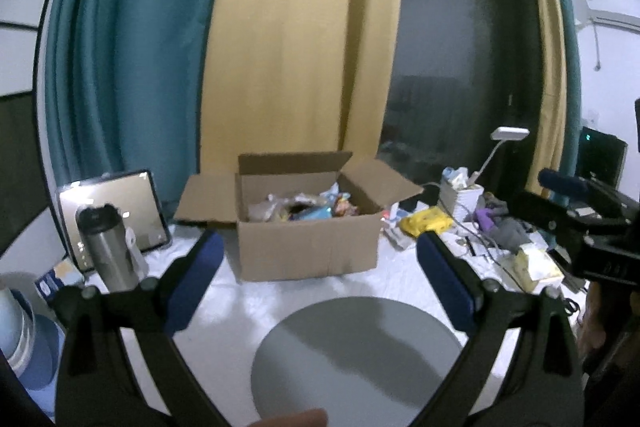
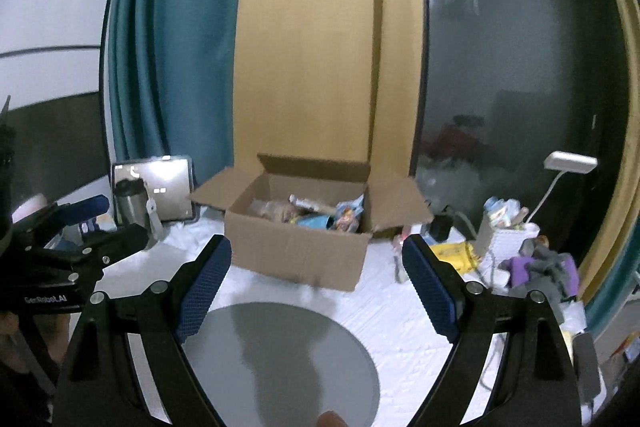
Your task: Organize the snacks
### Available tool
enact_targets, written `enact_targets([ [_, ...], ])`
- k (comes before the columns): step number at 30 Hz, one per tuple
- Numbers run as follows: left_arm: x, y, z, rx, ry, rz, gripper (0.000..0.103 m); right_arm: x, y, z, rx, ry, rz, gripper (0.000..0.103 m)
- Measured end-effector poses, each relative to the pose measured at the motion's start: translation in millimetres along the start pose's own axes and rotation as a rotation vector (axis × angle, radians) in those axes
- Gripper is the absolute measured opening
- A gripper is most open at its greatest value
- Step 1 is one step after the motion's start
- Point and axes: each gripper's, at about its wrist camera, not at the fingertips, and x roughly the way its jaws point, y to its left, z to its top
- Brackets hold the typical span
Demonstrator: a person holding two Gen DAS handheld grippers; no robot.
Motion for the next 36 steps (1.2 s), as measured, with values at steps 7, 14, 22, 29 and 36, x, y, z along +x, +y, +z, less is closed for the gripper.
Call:
enact_targets([
  [7,-16.1,-12.7,8.9,0.034,-0.047,0.007,0.098,-25.4,-9.2,5.8,0.014,-0.054,-0.023,0.089],
  [14,-22.8,-13.1,11.8,0.015,-0.067,0.001,0.098,-33.2,-12.0,7.0,0.019,-0.070,-0.034,0.089],
  [22,-24.3,-13.8,11.0,0.014,-0.064,0.004,0.098,-35.0,-11.5,6.9,0.020,-0.072,-0.038,0.089],
  [29,-24.9,-13.6,9.8,0.006,-0.067,0.009,0.098,-35.1,-12.4,6.6,0.021,-0.069,-0.037,0.089],
  [36,-25.3,-14.2,7.5,0.012,-0.062,0.015,0.098,-36.1,-13.6,6.0,0.020,-0.069,-0.035,0.089],
])
